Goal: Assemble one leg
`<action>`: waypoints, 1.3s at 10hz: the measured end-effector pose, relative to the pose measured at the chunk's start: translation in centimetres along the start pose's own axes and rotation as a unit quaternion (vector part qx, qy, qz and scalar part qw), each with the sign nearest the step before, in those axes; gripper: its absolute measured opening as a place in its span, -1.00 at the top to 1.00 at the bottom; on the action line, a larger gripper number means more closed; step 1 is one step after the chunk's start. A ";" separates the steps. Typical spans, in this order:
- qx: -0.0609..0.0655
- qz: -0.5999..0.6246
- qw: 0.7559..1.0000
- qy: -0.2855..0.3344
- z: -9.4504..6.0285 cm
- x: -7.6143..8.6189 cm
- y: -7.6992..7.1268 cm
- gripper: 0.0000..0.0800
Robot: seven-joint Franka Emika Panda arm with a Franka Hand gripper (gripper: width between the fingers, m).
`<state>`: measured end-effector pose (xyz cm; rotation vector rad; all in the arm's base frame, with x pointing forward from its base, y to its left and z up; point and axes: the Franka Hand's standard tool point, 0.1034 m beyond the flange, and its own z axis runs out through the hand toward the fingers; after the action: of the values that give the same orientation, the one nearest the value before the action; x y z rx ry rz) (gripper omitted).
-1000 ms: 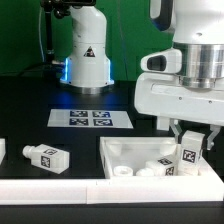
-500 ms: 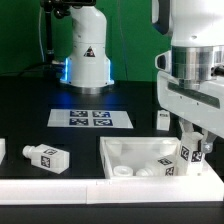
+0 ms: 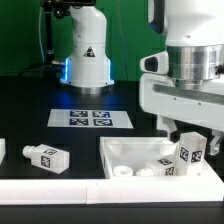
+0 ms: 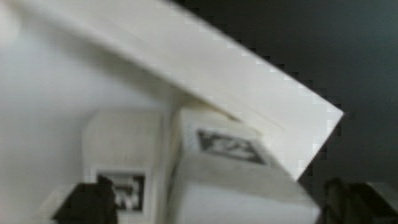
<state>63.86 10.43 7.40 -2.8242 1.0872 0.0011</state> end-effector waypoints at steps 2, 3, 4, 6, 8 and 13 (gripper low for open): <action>0.003 -0.067 0.998 0.009 -0.1 0.2 0.3 -0.61; 0.001 -0.101 0.995 0.009 0.0 0.2 0.4 -0.61; 0.000 -0.135 0.991 0.009 0.0 0.2 0.4 -0.62; -0.004 -0.197 0.980 0.011 0.0 0.1 0.4 -0.62; -0.028 -0.365 0.930 0.015 0.4 -1.2 -0.7 -0.62; -0.027 -0.267 0.963 0.018 0.4 -1.0 -0.4 0.28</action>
Offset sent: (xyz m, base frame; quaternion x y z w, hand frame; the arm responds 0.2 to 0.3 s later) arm 0.0000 0.0000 0.0000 0.0000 0.0000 -0.1296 0.9916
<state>63.46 11.43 7.06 -3.0774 0.3037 -0.0688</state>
